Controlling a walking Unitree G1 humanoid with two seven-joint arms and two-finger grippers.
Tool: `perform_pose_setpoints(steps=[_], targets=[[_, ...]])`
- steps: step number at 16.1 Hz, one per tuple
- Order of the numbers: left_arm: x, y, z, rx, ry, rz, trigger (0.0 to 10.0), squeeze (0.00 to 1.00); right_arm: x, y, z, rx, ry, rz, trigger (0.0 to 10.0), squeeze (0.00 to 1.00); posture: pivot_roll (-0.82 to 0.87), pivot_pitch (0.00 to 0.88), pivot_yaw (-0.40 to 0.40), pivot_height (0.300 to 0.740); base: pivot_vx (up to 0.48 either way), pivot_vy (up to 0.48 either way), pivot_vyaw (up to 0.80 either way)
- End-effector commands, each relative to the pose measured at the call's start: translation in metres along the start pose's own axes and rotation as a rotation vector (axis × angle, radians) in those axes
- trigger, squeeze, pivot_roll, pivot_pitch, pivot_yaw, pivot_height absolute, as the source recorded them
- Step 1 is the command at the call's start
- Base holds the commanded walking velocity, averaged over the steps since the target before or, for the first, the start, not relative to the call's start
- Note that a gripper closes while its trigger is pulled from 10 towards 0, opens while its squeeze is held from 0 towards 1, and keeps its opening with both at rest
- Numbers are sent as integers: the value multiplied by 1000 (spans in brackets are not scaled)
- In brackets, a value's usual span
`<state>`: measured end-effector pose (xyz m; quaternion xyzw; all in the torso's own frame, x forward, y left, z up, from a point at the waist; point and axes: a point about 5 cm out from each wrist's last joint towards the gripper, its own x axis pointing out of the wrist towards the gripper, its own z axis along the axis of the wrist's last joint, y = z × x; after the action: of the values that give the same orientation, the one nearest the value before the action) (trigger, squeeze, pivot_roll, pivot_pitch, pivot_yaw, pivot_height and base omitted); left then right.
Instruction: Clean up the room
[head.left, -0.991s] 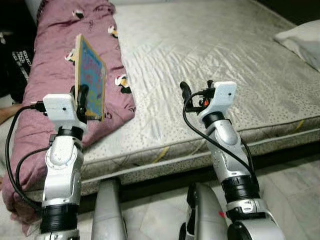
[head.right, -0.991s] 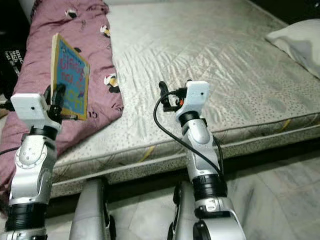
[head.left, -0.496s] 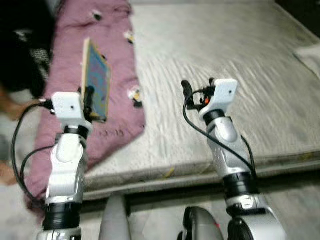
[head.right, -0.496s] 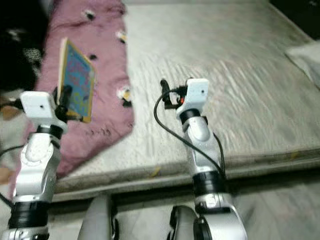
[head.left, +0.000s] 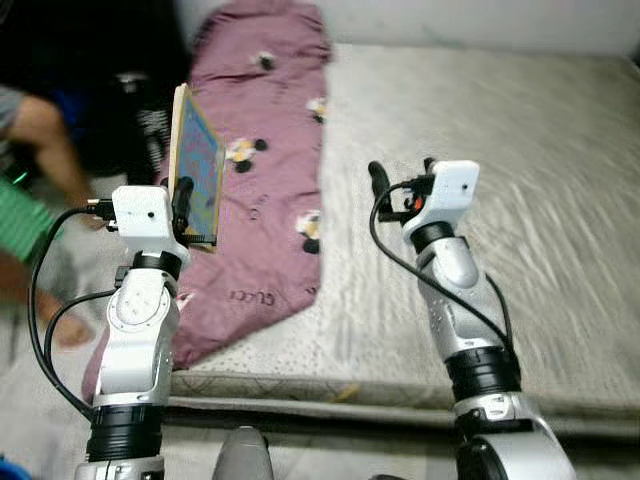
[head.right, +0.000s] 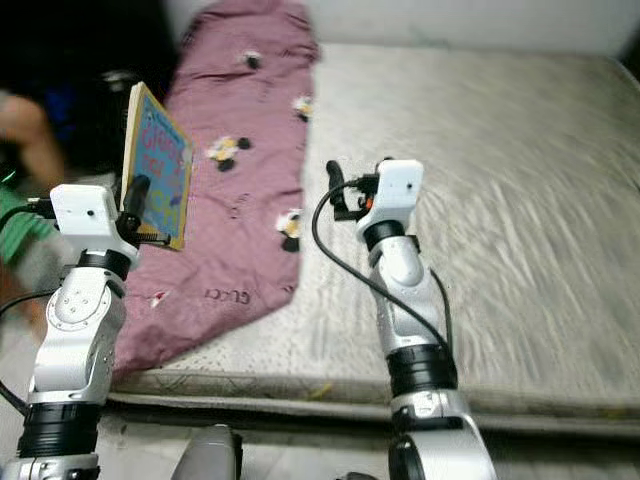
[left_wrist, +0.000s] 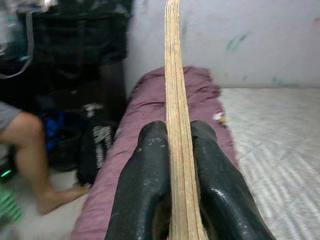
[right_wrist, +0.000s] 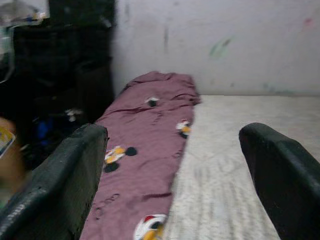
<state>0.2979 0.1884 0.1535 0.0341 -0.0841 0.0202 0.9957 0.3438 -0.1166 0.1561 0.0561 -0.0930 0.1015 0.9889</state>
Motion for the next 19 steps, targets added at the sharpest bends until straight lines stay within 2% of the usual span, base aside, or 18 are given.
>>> perform_pose_setpoints(steps=[1,2,4,8,10,13,16,19], targets=[[-1,0,5,15,-18,3,10000,0,-3,-3,-2,-4,6,-18,10000,0,-26,0,-18,740,0,0,0],[-4,2,0,21,9,28,10000,0,-5,-6,-5,-5,22,-35,10000,0,-29,0,-19,740,0,0,0],[-13,7,-8,-41,44,66,10000,0,-11,-10,-8,-15,38,-54,10000,0,-40,0,-18,740,0,0,0],[-33,7,-15,-21,70,73,10000,0,-36,-18,-20,-36,73,-121,10000,0,-40,0,-17,740,0,0,0],[-36,4,-15,-40,77,53,10000,0,-44,-16,-26,-37,111,-129,10000,0,-43,0,-18,740,0,0,0],[-37,-2,-13,-59,79,31,10000,0,-42,-17,-24,-49,121,-118,10000,0,-45,0,-24,740,0,0,0],[-43,-4,-12,-72,87,26,10000,0,-46,-19,-22,-86,126,-102,10000,0,-47,0,-28,740,0,-283,0],[-48,-5,-13,-71,107,18,10000,0,-51,-20,-23,-82,142,-102,10000,0,-49,0,-26,740,0,-294,519]])
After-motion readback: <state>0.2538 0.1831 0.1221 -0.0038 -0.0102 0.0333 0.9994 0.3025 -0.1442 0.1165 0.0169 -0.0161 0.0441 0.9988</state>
